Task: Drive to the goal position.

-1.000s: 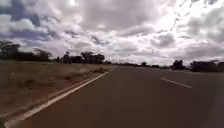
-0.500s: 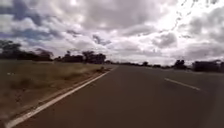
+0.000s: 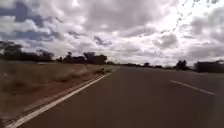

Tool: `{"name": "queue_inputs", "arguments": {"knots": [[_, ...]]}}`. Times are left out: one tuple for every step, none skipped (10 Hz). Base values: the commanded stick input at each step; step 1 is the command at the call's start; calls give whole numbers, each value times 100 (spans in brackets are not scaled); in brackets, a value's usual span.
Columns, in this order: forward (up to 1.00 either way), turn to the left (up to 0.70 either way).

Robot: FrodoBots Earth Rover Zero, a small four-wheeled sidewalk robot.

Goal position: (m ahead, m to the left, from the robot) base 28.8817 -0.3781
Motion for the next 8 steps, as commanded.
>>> {"name": "queue_inputs", "arguments": {"knots": [[70,0],[70,0],[70,0],[70,0],[70,0],[70,0],[70,0],[70,0]]}}
